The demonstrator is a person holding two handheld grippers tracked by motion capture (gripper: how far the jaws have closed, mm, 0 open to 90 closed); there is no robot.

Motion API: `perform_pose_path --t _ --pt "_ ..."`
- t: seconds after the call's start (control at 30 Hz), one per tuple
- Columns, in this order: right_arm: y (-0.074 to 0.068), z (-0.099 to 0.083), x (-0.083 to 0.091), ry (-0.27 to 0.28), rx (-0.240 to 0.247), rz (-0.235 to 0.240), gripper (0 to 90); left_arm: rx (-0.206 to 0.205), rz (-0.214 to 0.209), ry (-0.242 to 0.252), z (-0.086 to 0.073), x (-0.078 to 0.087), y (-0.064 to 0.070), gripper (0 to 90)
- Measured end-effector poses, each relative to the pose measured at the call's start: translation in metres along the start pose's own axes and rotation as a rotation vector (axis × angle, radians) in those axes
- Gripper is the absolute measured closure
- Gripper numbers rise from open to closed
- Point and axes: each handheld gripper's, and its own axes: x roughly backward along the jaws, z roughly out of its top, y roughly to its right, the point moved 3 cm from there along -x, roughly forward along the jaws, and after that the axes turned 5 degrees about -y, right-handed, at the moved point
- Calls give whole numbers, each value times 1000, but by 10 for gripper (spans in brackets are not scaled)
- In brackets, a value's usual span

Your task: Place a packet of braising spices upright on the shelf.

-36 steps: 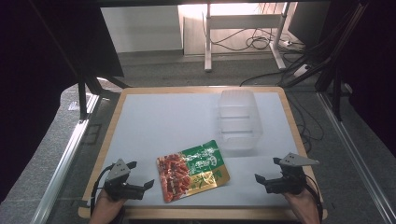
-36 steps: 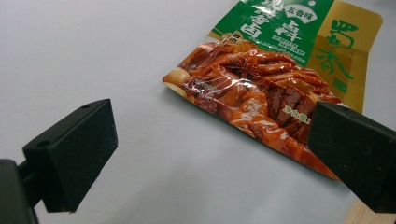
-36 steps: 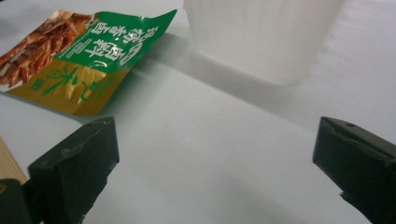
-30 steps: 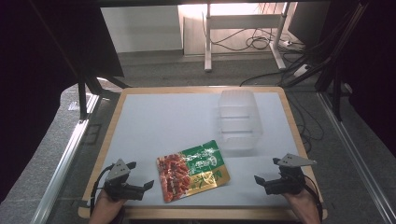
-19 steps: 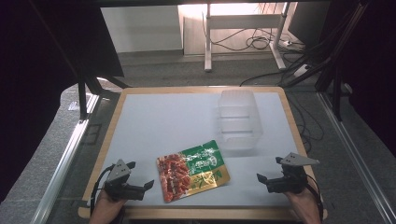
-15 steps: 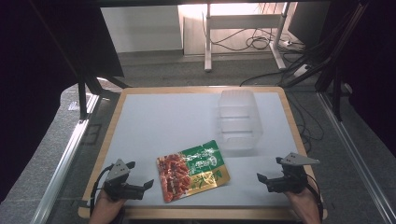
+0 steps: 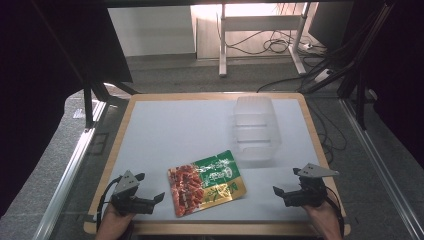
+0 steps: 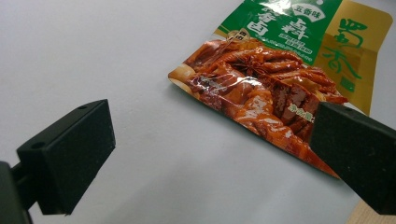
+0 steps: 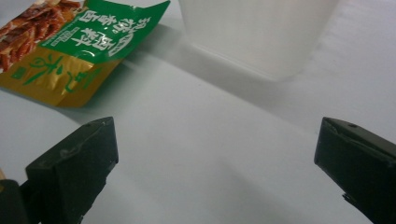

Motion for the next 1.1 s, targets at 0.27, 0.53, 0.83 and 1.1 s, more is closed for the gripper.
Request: perform_pose_path --t 0.27,0.53,0.83,1.1 --pt "-4 2 -3 -2 17 13 1 0 0 1 0 0 0 4" --pt "-6 5 -6 3 24 18 1 -4 1 1 0 0 0 5" --pt "-11 8 -13 0 25 33 0 -6 2 0 0 0 1 6" --pt "-15 11 -18 1 25 66 0 -7 3 -2 0 0 1 7"
